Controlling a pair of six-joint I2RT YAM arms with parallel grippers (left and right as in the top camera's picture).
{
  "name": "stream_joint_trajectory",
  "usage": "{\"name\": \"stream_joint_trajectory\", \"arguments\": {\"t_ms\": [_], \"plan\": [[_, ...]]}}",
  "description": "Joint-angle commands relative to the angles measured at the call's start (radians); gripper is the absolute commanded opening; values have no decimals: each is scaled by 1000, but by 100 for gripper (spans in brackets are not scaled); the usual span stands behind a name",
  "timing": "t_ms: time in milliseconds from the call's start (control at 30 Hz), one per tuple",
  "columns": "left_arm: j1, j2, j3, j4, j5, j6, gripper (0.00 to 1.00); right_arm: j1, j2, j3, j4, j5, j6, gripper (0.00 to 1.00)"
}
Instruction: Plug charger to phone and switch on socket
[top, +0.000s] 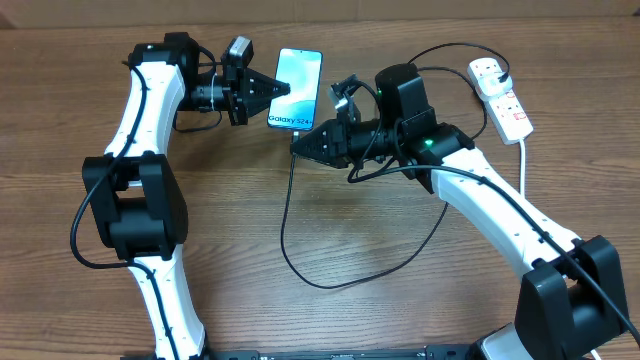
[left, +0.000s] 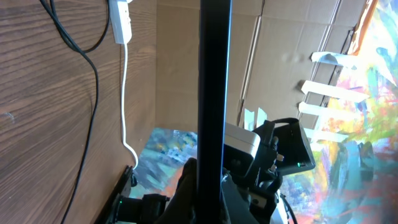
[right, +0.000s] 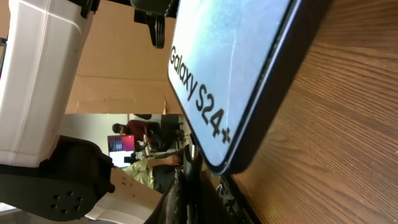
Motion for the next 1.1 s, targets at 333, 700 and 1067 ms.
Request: {"name": "stream_joint_trajectory", "arguments": {"t_ms": [333, 700, 1067], "plan": [[-5, -6, 11, 0, 55, -4, 4, 13, 5, 11, 25, 10, 30, 4], [-6, -6, 11, 0, 55, -4, 4, 44, 5, 11, 25, 22, 33, 4], [-6, -6, 11, -3, 55, -3, 4, 42, 5, 11, 25, 52, 33, 4]]}}
